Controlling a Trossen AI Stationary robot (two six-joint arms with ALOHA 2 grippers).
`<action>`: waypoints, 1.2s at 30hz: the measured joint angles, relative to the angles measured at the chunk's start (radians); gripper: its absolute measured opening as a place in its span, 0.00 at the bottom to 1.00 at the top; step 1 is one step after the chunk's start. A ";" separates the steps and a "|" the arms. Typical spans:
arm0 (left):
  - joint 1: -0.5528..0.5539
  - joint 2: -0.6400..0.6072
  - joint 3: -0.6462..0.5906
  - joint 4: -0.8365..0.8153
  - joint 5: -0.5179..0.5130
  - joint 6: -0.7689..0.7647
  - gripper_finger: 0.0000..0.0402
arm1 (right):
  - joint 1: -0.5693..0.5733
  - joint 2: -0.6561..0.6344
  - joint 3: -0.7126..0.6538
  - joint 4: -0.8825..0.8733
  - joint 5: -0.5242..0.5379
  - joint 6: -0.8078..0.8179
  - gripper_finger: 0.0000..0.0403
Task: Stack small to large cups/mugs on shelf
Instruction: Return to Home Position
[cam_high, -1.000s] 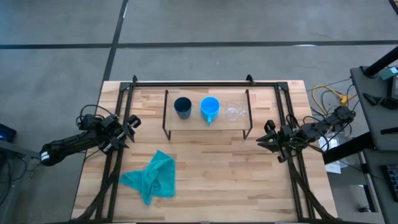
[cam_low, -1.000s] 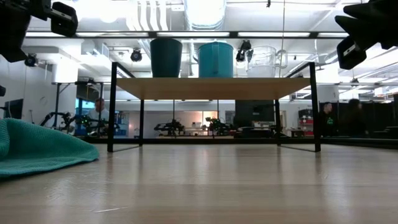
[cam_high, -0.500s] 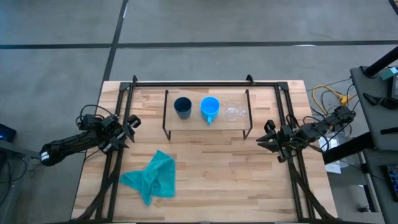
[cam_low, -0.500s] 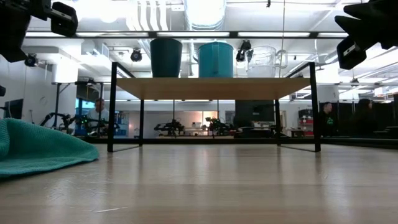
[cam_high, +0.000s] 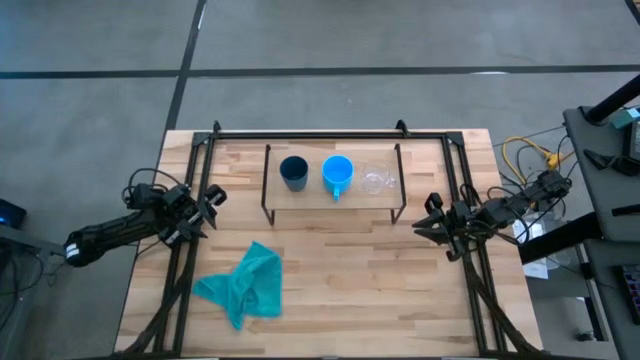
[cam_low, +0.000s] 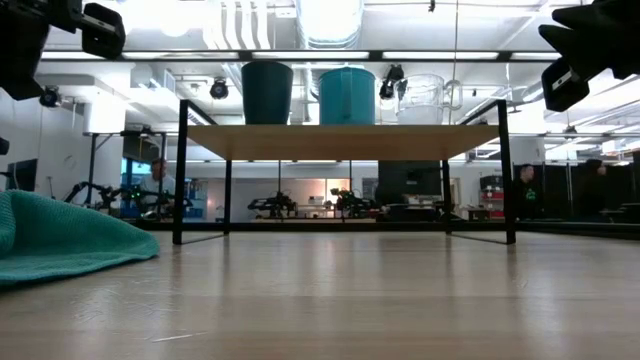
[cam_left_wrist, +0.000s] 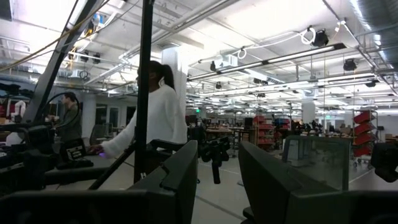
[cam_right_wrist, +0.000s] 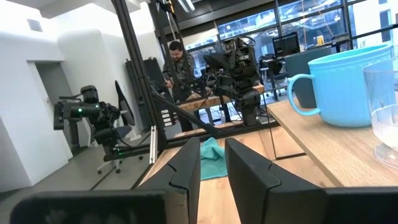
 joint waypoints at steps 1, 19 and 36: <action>0.000 0.000 0.000 0.000 0.000 0.000 0.26 | 0.000 0.000 0.000 0.000 0.000 0.000 0.17; 0.000 0.000 0.000 0.000 0.000 0.000 0.26 | 0.000 0.000 0.000 0.000 0.000 0.000 0.17; 0.000 0.000 0.000 0.000 0.000 0.000 0.26 | 0.000 0.000 0.000 0.000 0.000 0.000 0.19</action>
